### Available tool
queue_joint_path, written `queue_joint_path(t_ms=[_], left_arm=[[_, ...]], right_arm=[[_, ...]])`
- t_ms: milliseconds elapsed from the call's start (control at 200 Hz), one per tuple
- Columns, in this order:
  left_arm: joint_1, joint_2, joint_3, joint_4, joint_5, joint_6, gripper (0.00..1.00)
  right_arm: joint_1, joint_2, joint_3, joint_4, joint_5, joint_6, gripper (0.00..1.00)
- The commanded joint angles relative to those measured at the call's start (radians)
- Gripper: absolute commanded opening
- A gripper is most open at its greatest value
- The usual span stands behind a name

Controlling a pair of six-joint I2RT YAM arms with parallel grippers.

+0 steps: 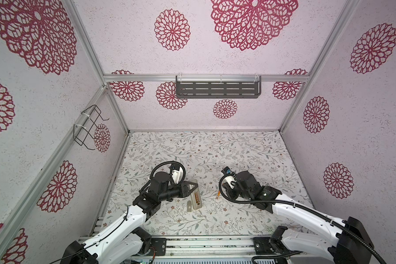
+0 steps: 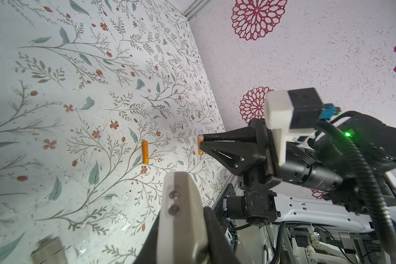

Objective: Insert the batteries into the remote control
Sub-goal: 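Lift the orange battery and carry it toward the remote with the right gripper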

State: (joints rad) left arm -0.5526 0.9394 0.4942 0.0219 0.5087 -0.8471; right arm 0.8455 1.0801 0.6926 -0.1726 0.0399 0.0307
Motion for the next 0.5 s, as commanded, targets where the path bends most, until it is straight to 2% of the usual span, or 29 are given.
queue_joint_path(t_ms=[0,230,395,495], left_arm=[[-0.012,-0.019,-0.008,0.043,-0.016,-0.018,0.0],[-0.01,-0.021,-0.019,0.044,-0.042,-0.053,0.0],[-0.003,-0.022,-0.01,-0.049,-0.103,-0.036,0.0],[0.039,-0.028,-0.008,-0.114,-0.128,-0.019,0.0]], right_arm=[[0.054,-0.035,-0.001,0.117,-0.006,0.023,0.0],[0.166,-0.052,-0.009,0.263,0.016,0.008,0.0],[0.182,-0.037,-0.013,0.297,0.055,0.017,0.0],[0.181,-0.018,-0.012,0.297,0.071,0.026,0.02]])
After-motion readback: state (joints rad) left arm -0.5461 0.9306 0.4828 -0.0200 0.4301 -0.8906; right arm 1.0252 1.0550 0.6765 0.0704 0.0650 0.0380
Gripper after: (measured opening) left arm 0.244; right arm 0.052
